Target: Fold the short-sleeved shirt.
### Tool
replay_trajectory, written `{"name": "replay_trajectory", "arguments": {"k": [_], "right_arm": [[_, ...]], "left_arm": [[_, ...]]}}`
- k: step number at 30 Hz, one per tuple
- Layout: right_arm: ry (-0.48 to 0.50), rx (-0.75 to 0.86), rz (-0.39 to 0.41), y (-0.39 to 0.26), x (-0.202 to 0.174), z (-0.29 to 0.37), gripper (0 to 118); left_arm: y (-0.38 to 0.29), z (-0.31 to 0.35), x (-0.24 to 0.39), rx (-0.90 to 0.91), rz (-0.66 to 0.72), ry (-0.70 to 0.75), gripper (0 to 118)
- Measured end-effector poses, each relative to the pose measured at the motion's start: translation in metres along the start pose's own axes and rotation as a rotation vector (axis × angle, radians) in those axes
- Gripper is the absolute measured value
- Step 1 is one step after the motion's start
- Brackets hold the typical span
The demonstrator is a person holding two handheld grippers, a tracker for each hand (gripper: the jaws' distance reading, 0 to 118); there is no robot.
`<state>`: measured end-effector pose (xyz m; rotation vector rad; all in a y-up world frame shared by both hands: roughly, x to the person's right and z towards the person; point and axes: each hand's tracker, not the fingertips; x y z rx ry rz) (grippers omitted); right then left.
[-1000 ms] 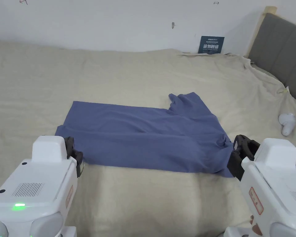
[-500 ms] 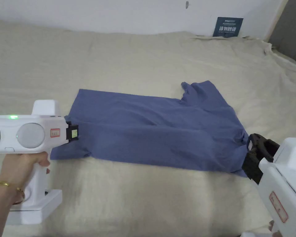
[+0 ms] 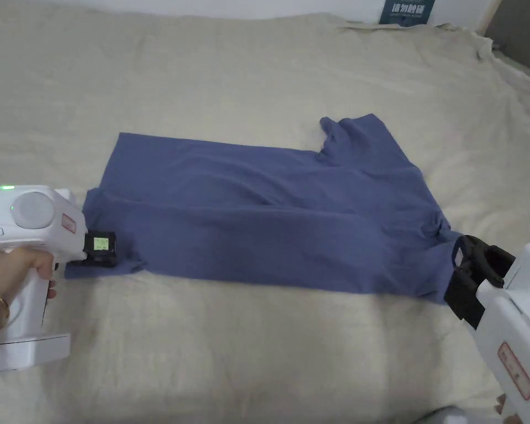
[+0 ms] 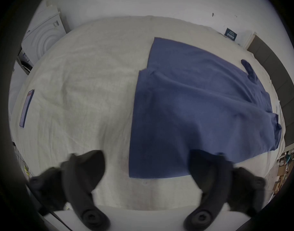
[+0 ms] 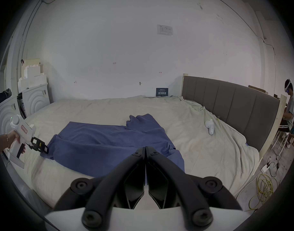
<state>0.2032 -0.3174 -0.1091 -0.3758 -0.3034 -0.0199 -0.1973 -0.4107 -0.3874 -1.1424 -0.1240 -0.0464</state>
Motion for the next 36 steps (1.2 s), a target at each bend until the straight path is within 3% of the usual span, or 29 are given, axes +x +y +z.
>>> {"name": "replay_trajectory", "arguments": {"k": [2, 4, 5, 6, 7, 15, 19, 23, 24, 25, 26, 27, 28, 29, 36], "right_arm": [[-0.011, -0.009, 0.008, -0.003, 0.002, -0.003, 0], [-0.018, -0.013, 0.003, -0.004, 0.003, -0.003, 0], [-0.02, -0.015, -0.002, -0.004, 0.004, -0.001, 0], [-0.022, -0.017, -0.005, -0.004, 0.005, -0.001, 0], [-0.024, -0.019, -0.005, -0.004, 0.005, -0.001, 0], [-0.011, -0.045, -0.016, 0.009, 0.02, 0.0, 0], [0.026, -0.158, -0.052, 0.028, 0.047, -0.031, 0], [0.045, -0.399, -0.052, 0.047, 0.071, -0.09, 0], [0.036, -0.464, -0.059, 0.048, 0.076, -0.105, 3], [0.045, -0.514, -0.07, 0.048, 0.08, -0.12, 15], [0.05, -0.562, -0.088, 0.046, 0.086, -0.134, 36], [0.04, -0.629, -0.106, 0.043, 0.09, -0.145, 73], [0.034, -0.676, -0.124, 0.037, 0.093, -0.156, 92], [0.031, -0.714, -0.139, 0.03, 0.096, -0.163, 100], [-0.084, -0.8, -0.168, -0.02, 0.103, -0.183, 101]], "left_arm": [[-0.004, -0.004, 0.005, -0.003, -0.013, -0.018, 55], [-0.008, -0.005, 0.013, 0.009, -0.05, 0.033, 46], [-0.01, -0.003, 0.016, 0.017, -0.078, 0.028, 34], [-0.007, -0.006, 0.013, 0.02, -0.097, 0.02, 9], [-0.006, -0.005, 0.013, 0.024, -0.104, 0.015, 4], [-0.01, 0.024, 0.016, 0.109, -0.086, 0.008, 2], [-0.01, 0.049, 0.009, 0.187, -0.053, -0.031, 2], [-0.01, 0.063, 0.009, 0.215, -0.041, -0.042, 2], [-0.01, 0.065, 0.01, 0.222, -0.041, -0.042, 2], [-0.011, 0.068, 0.01, 0.229, -0.04, -0.042, 2], [-0.011, 0.067, 0.01, 0.231, -0.037, -0.045, 2], [-0.011, 0.068, 0.01, 0.233, -0.033, -0.048, 2], [-0.011, 0.067, 0.01, 0.233, -0.028, -0.049, 2], [-0.011, 0.067, 0.009, 0.23, -0.027, -0.049, 2], [-0.016, 0.054, 0.008, 0.197, -0.024, -0.035, 2]]}}
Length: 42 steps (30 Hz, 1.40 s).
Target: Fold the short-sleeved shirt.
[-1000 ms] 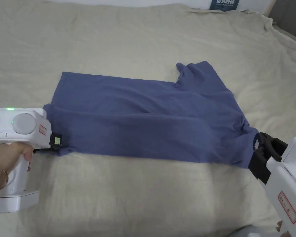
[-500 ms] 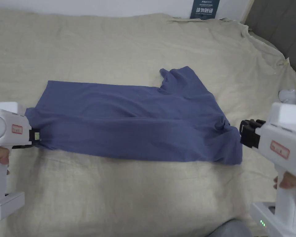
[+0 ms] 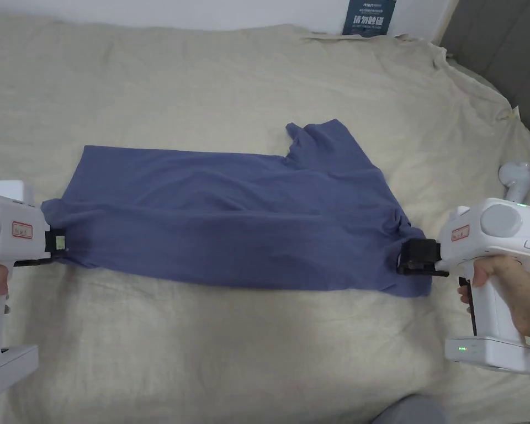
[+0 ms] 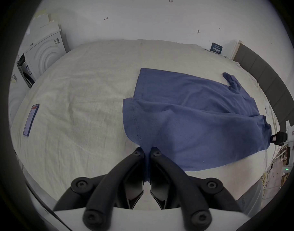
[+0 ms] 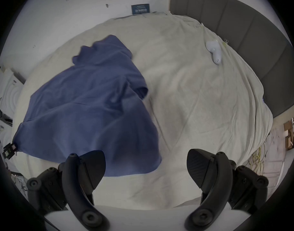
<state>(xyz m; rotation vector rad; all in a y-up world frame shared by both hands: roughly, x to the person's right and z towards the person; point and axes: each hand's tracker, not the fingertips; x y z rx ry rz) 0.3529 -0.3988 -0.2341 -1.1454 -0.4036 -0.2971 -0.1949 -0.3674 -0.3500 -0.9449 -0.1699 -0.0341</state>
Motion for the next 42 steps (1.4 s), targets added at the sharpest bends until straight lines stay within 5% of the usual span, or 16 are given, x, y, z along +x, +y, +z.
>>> {"name": "replay_trajectory", "arguments": {"k": [3, 5, 8, 9, 12, 33, 42], "right_arm": [[0.011, -0.013, -0.037, -0.007, 0.003, -0.013, 99], [0.02, -0.011, -0.047, -0.008, 0.004, -0.019, 73], [0.04, -0.001, -0.032, -0.008, 0.001, -0.024, 59], [0.061, -0.004, -0.028, -0.008, 0.0, -0.025, 36], [0.058, -0.012, 0.001, -0.006, -0.005, -0.025, 8], [0.213, 0.123, 0.069, -0.052, 0.032, 0.074, 6], [0.137, 0.054, 0.016, -0.098, 0.03, 0.031, 6]], "left_arm": [[-0.002, -0.003, 0.001, -0.013, -0.003, 0.009, 2], [-0.003, -0.006, 0.001, -0.019, -0.007, 0.015, 2], [-0.004, -0.01, 0.001, -0.031, -0.007, 0.021, 2], [-0.005, -0.011, 0.001, -0.037, -0.006, 0.024, 2], [-0.007, -0.013, 0.0, -0.047, -0.002, 0.03, 2], [-0.087, 0.101, -0.036, 0.051, 0.119, -0.022, 2], [-0.147, 0.048, -0.024, -0.069, 0.064, 0.063, 2]]}}
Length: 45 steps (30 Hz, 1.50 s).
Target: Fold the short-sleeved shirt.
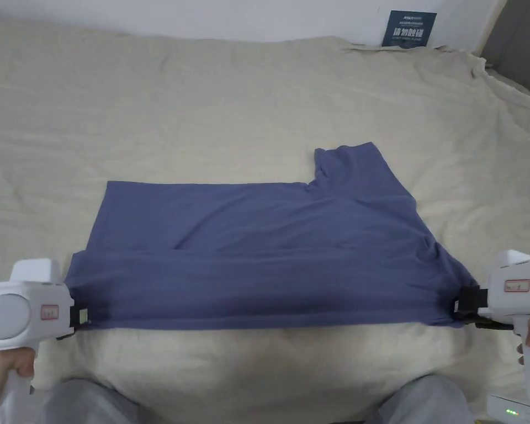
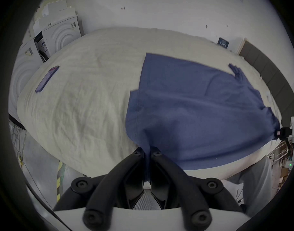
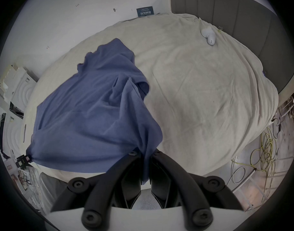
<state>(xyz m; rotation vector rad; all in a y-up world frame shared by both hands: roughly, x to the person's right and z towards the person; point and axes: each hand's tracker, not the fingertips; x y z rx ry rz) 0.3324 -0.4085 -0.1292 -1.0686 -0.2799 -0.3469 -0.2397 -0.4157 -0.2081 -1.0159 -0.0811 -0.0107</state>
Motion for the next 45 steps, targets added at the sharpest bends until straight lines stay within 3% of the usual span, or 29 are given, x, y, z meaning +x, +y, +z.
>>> {"name": "replay_trajectory", "arguments": {"k": [3, 4, 5, 6, 7, 8, 9, 10, 13, 16, 20, 24, 28, 32, 35, 38, 39, 40, 41, 42, 43, 45], "right_arm": [[-0.022, -0.015, -0.001, -0.004, -0.003, -0.008, 6], [-0.028, -0.018, 0.002, -0.005, -0.004, -0.01, 6], [-0.035, -0.011, 0.001, -0.007, -0.006, -0.01, 7], [-0.053, -0.006, 0.013, -0.006, -0.007, -0.008, 17], [-0.075, -0.005, 0.021, -0.005, -0.007, -0.005, 35], [-0.096, 0.0, 0.03, -0.004, -0.006, -0.001, 59], [-0.11, 0.013, 0.038, -0.002, -0.004, 0.006, 86], [-0.128, 0.039, 0.047, 0.0, -0.003, 0.015, 97], [-0.176, 0.149, 0.086, 0.015, -0.002, 0.053, 99], [-0.22, 0.345, 0.118, 0.029, -0.013, 0.101, 99], [-0.14, 0.594, 0.164, 0.033, -0.043, 0.154, 99], [-0.041, 0.784, 0.148, 0.014, -0.074, 0.172, 99], [-0.063, 0.895, 0.182, -0.011, -0.094, 0.161, 99], [-0.033, 0.917, 0.206, -0.041, -0.11, 0.152, 99], [-0.003, 0.939, 0.232, -0.062, -0.119, 0.15, 99], [0.034, 0.928, 0.264, -0.076, -0.122, 0.149, 94], [0.032, 0.928, 0.262, -0.077, -0.123, 0.149, 80], [0.034, 0.927, 0.258, -0.077, -0.124, 0.149, 67], [0.037, 0.926, 0.248, -0.078, -0.124, 0.149, 49], [0.04, 0.929, 0.225, -0.078, -0.123, 0.148, 25], [0.041, 0.93, 0.216, -0.075, -0.121, 0.146, 10], [0.03, 0.935, 0.192, -0.073, -0.12, 0.144, 1]], "left_arm": [[-0.007, -0.01, -0.001, -0.015, 0.031, -0.005, 2], [-0.008, -0.01, -0.002, -0.011, 0.047, -0.002, 7], [-0.007, -0.008, -0.003, -0.005, 0.067, 0.012, 19], [-0.006, -0.006, -0.005, -0.01, 0.068, 0.018, 36], [-0.005, -0.004, -0.008, -0.013, 0.064, 0.043, 67], [-0.005, 0.001, -0.013, -0.004, 0.058, 0.048, 88], [-0.003, 0.007, -0.02, 0.009, 0.061, 0.061, 107], [0.001, 0.013, -0.025, 0.021, 0.073, 0.079, 118], [0.02, 0.044, -0.044, 0.112, 0.126, 0.103, 118], [0.038, 0.081, -0.039, 0.327, 0.095, 0.138, 118], [0.061, 0.119, -0.007, 0.546, 0.104, 0.094, 118], [0.056, 0.126, 0.037, 0.749, 0.062, 0.071, 118], [0.041, 0.115, 0.072, 0.793, -0.009, 0.037, 118], [0.024, 0.106, 0.096, 0.799, -0.073, 0.001, 107], [0.014, 0.102, 0.103, 0.806, -0.113, -0.02, 82], [0.009, 0.096, 0.101, 0.802, -0.114, -0.025, 47], [0.008, 0.096, 0.1, 0.802, -0.108, -0.024, 27], [0.007, 0.095, 0.1, 0.8, -0.102, -0.022, 16], [0.006, 0.095, 0.099, 0.804, -0.091, -0.023, 9], [0.005, 0.095, 0.097, 0.807, -0.086, -0.021, 3], [0.005, 0.095, 0.096, 0.806, -0.083, -0.022, 0], [0.004, 0.095, 0.097, 0.806, -0.075, -0.017, 0]]}}
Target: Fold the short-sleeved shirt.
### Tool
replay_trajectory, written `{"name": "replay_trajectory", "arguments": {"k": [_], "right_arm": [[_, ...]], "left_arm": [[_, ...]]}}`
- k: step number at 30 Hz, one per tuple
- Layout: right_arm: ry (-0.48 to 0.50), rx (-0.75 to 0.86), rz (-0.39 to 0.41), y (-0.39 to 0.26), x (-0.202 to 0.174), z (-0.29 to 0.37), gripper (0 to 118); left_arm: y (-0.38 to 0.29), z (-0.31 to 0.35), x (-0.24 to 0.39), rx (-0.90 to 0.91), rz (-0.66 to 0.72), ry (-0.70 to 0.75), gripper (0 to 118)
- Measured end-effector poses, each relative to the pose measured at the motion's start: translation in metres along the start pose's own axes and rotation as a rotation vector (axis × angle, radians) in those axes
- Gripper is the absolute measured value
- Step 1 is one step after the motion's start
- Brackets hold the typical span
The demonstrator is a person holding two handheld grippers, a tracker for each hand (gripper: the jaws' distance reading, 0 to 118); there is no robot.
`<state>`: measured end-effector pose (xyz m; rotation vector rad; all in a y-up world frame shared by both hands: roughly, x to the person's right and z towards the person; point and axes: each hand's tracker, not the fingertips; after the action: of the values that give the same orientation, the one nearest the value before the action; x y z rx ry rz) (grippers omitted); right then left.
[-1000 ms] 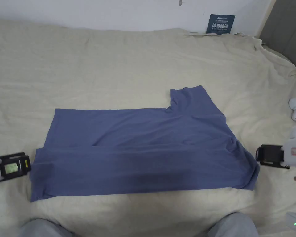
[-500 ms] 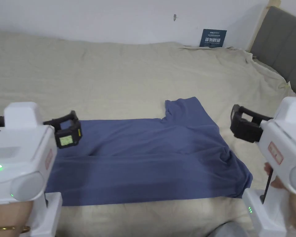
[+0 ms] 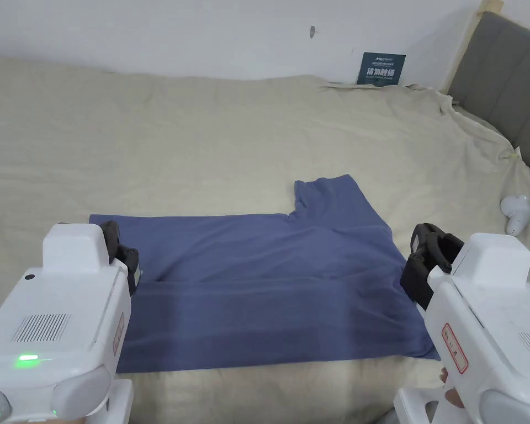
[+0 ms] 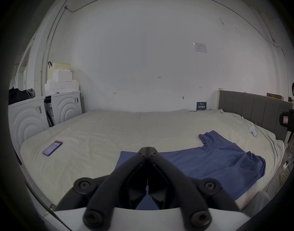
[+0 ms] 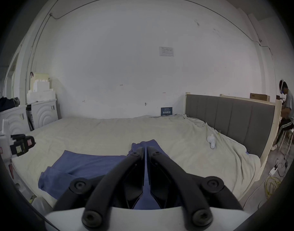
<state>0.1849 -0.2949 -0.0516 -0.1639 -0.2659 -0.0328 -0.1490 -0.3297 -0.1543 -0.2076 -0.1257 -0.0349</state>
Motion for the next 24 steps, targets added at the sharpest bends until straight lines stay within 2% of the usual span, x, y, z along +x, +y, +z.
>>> {"name": "replay_trajectory", "arguments": {"k": [4, 13, 18, 20, 22, 24], "right_arm": [[0.011, -0.021, -0.03, 0.002, -0.002, -0.009, 0], [0.035, -0.059, -0.004, 0.014, -0.006, -0.047, 0], [0.058, -0.138, 0.001, 0.036, 0.0, -0.115, 0], [0.056, -0.195, 0.069, 0.042, 0.002, -0.153, 0], [0.075, -0.263, 0.074, 0.05, 0.003, -0.186, 0], [0.073, -0.347, 0.036, 0.056, 0.007, -0.229, 0]], "left_arm": [[0.001, 0.002, 0.0, -0.005, 0.027, 0.005, 0], [0.007, -0.007, 0.002, -0.031, 0.019, 0.003, 0], [0.011, -0.019, -0.002, -0.037, 0.033, 0.008, 0], [0.013, -0.024, -0.002, -0.038, 0.026, 0.016, 0], [0.015, -0.031, -0.004, -0.039, 0.028, 0.018, 0], [0.017, -0.039, -0.005, -0.045, 0.032, 0.016, 0]]}}
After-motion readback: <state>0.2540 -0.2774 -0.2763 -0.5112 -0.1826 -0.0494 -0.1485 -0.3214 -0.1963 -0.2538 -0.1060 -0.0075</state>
